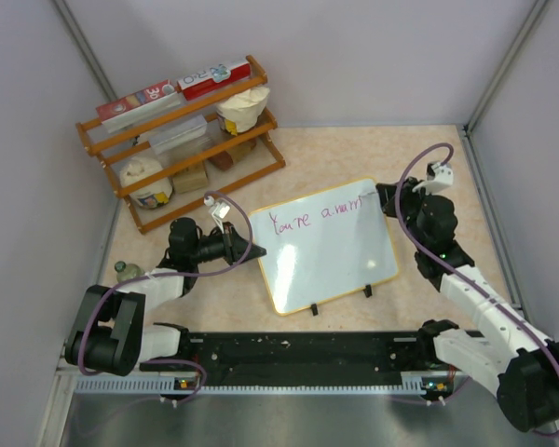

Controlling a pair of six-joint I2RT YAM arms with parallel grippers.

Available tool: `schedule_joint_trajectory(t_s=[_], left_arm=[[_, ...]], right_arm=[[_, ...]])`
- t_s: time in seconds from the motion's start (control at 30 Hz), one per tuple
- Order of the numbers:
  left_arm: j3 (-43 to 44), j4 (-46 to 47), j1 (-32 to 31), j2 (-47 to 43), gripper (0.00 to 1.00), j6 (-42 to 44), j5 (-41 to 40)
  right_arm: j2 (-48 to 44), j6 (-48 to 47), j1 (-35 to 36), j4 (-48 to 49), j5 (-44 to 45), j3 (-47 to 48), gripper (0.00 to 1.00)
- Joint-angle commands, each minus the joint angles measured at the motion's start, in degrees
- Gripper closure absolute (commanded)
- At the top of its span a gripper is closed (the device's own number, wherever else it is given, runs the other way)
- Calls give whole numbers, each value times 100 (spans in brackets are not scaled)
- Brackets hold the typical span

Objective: Write a sentence on the whiteboard

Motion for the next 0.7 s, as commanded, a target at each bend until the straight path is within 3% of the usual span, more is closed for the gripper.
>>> schedule_joint_trajectory(t_s=[0.0,0.33,0.67], left_arm=[[18,137,-5,-59,100,479,-251],[18,137,-5,-51,100,479,-251],[9,137,-5,-68,100,479,-260]], right_arm=[[-14,-36,-40,-1,101,212,100],[-489,-36,-119,-204,145,45,100],[-304,-10,-190,-125,136,-95,100]])
